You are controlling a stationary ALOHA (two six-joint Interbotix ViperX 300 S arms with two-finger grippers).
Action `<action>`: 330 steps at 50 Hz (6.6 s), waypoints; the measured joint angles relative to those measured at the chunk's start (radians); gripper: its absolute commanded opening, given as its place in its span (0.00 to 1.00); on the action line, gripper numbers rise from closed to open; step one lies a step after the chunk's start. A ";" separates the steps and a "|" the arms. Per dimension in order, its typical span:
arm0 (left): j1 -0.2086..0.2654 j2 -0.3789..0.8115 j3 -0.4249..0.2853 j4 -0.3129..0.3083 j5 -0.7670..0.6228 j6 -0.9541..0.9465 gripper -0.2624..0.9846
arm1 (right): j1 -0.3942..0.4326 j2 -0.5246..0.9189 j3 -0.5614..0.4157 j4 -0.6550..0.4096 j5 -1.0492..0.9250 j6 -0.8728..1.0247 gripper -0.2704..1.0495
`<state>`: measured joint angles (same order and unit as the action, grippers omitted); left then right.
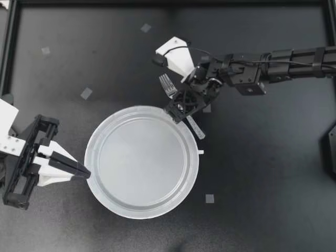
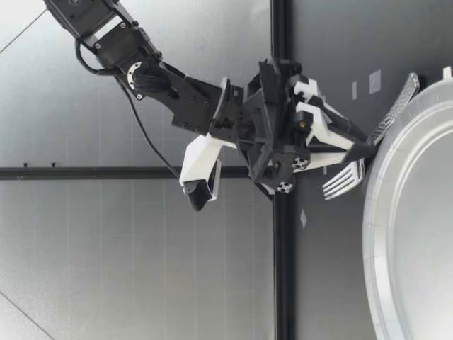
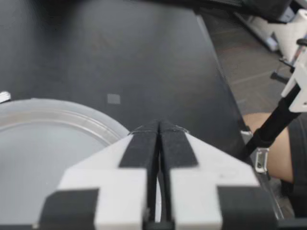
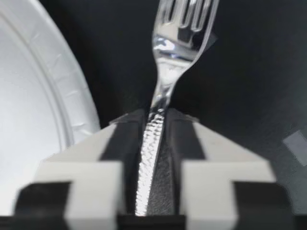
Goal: Pick up the fork and place it on the plate.
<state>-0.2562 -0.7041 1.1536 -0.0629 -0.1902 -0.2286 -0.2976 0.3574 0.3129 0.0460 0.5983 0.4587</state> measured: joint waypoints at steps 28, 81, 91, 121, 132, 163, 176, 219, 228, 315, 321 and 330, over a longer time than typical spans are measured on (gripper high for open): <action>0.000 0.041 0.071 -0.012 -0.172 -0.018 0.22 | -0.003 -0.227 -0.084 -0.020 -0.026 -0.120 0.16; 0.117 0.436 -0.094 -0.133 -0.804 0.141 0.78 | 0.325 -0.541 0.305 -0.021 -1.181 -0.296 0.16; 0.130 0.495 -0.141 -0.135 -0.813 0.138 0.77 | 0.333 -0.465 0.305 -0.021 -1.255 -0.296 0.16; 0.121 0.502 -0.161 -0.086 -0.790 0.028 0.63 | 0.333 -0.457 0.299 -0.049 -1.259 -0.331 0.16; 0.120 0.506 -0.163 -0.074 -0.792 -0.002 0.61 | 0.333 -0.446 0.299 -0.049 -1.259 -0.354 0.16; 0.115 0.506 -0.161 -0.066 -0.792 0.021 0.17 | 0.333 -0.445 0.301 -0.048 -1.261 -0.351 0.19; 0.107 0.503 -0.161 -0.066 -0.782 0.031 0.17 | 0.333 -0.439 0.299 -0.046 -1.247 -0.334 0.67; -0.075 0.279 -0.048 -0.118 0.115 -0.285 0.17 | 0.327 -0.721 0.566 0.046 -1.203 -0.318 0.80; -0.170 0.348 0.041 -0.140 0.190 -0.479 0.17 | 0.327 -0.684 0.566 0.046 -1.203 -0.302 0.80; -0.189 0.371 0.023 -0.129 0.548 -0.597 0.40 | 0.328 -0.577 0.569 0.044 -1.266 -0.216 0.80; -0.189 0.371 0.025 -0.129 0.551 -0.595 0.43 | 0.328 -0.575 0.568 0.044 -1.266 -0.213 0.80; -0.189 0.373 0.023 -0.129 0.551 -0.595 0.49 | 0.328 -0.577 0.568 0.046 -1.266 -0.204 0.80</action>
<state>-0.4449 -0.3313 1.1766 -0.1917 0.3605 -0.8237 0.0307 -0.2194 0.8805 0.0920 -0.6673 0.2546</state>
